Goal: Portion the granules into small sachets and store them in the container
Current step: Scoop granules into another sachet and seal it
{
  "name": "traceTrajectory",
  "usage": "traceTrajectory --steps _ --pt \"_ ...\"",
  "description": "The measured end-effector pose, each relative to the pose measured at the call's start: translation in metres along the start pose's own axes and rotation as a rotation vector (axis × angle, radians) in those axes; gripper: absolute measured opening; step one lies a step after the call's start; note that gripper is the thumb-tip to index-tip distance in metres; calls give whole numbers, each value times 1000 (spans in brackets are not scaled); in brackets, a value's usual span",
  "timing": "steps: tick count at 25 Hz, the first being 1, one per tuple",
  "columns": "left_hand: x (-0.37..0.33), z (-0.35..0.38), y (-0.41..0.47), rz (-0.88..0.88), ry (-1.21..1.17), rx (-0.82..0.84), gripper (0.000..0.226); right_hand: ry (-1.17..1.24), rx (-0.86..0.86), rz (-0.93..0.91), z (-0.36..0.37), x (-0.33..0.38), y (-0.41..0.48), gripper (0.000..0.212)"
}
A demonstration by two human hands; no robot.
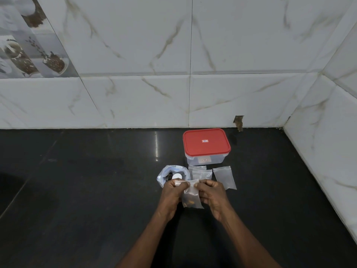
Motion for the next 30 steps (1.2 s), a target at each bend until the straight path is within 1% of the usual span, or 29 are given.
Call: traceTrajectory --steps 3,9,12,15,16,18,20,22,25,28,30 --pt "2 1 -2 -11 -30 -5 31 17 -18 8 -1 -2 0 3" --pt "-3 1 -4 1 25 17 21 -28 -18 21 -1 -1 -3 4" --pt "-2 4 -6 -13 17 18 13 -45 -37 -2 -1 -1 -1 7" --pt "0 1 -7 -30 45 0 20 -65 -50 -33 -2 -2 0 8" --pt "0 2 -8 -34 65 1 16 -78 -57 -52 -2 -2 -1 9" --pt "-1 3 -8 -33 127 -2 2 -146 -106 -121 -2 2 -1 13" --pt "-3 5 -7 -29 203 -27 9 -222 -188 -196 -3 7 -1 17" --pt "-7 6 -8 -29 212 -34 10 -233 -230 -218 -6 9 0 18" --pt "-9 2 -7 -14 192 -17 11 -193 -192 -207 -12 7 0 18" --pt "-5 -3 -6 1 120 -34 12 -155 -151 -197 -22 7 3 14" --pt "-9 -4 -3 47 186 -80 8 -150 -124 -211 -26 9 4 10"
Point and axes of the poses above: each hand's wrist, its own y-axis towards the middle knuckle, its own z-axis out of the palm, x = y × z, the point moved 9 cm from there along y, towards the middle knuckle, and after that the axes turned 5 degrees about z, right-handed, at the moved point
